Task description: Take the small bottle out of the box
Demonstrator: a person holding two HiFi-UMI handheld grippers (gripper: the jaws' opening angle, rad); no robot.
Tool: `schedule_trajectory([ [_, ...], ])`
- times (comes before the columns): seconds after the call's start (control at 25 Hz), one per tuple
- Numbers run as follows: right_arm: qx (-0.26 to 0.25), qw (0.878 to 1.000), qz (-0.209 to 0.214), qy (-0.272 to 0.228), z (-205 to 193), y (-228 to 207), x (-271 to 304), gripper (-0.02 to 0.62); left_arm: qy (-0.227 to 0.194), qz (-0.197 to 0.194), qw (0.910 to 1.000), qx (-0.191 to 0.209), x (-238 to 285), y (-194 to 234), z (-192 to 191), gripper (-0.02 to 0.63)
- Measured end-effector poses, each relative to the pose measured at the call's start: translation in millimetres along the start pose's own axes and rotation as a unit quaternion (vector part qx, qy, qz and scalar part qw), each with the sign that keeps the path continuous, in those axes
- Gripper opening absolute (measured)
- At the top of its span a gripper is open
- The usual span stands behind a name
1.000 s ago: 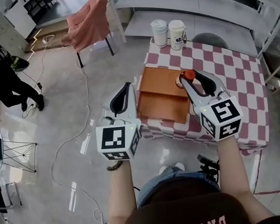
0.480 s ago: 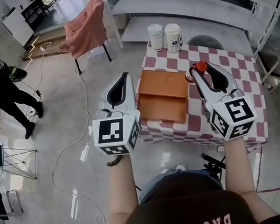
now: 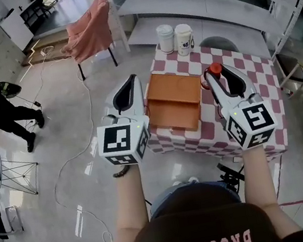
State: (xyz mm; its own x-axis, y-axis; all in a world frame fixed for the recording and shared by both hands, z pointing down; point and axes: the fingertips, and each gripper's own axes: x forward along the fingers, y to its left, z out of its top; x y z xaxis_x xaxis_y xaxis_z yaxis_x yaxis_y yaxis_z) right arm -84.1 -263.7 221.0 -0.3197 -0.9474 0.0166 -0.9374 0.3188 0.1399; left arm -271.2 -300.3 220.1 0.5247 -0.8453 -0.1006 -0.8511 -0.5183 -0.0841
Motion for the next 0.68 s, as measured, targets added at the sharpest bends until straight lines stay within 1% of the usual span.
schedule_trajectory([
  [0.68,0.001,1.000,-0.011,-0.009,6.6,-8.2,-9.4,0.137,-0.010,-0.004,0.9999,0.004,1.0,-2.4,8.1,-0.002],
])
